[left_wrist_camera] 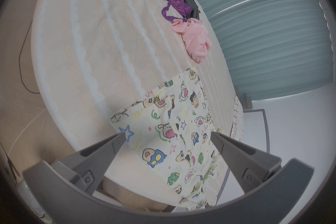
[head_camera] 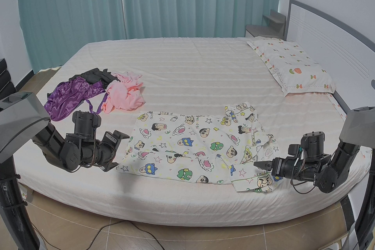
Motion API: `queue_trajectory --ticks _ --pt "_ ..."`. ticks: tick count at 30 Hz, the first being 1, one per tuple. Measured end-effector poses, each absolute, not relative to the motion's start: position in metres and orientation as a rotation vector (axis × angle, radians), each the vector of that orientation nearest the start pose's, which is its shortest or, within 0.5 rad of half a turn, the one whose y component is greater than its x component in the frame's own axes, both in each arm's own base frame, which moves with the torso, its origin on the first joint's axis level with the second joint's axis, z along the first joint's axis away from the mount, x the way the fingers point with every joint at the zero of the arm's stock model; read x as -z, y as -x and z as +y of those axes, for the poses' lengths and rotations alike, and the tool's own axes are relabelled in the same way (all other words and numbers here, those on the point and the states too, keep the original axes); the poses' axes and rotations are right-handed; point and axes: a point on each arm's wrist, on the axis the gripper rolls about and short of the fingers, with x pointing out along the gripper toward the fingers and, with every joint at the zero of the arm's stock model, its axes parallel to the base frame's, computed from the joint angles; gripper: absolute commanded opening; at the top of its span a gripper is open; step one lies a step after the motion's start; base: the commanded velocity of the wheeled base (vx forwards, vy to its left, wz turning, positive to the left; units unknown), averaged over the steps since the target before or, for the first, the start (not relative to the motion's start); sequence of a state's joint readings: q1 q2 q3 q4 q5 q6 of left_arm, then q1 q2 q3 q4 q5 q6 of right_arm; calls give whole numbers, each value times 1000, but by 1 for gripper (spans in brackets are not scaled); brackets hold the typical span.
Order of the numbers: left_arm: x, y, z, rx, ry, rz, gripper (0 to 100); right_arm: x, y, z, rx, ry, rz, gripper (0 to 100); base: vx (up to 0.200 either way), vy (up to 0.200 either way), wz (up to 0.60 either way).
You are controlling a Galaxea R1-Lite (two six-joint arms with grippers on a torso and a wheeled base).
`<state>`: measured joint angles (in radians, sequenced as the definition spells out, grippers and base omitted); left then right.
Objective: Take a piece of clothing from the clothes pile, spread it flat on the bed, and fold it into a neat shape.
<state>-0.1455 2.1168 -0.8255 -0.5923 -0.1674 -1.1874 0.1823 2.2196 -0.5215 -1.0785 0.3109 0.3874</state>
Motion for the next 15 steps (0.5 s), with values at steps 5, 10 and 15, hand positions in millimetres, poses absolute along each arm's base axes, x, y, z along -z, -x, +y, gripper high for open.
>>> queue_trajectory --ticks 5,10,15 --pt "-42 -347 -56 -129 1143 820 100 15 -323 58 -397 -405 713 100 0 0 0" --pt "-41 -346 -56 -126 1144 824 100 20 -330 53 -410 -374 696 100 0 0 0" --pt "-41 -346 -56 -114 1148 836 100 25 -331 51 -464 -371 704 100 0 0 0"
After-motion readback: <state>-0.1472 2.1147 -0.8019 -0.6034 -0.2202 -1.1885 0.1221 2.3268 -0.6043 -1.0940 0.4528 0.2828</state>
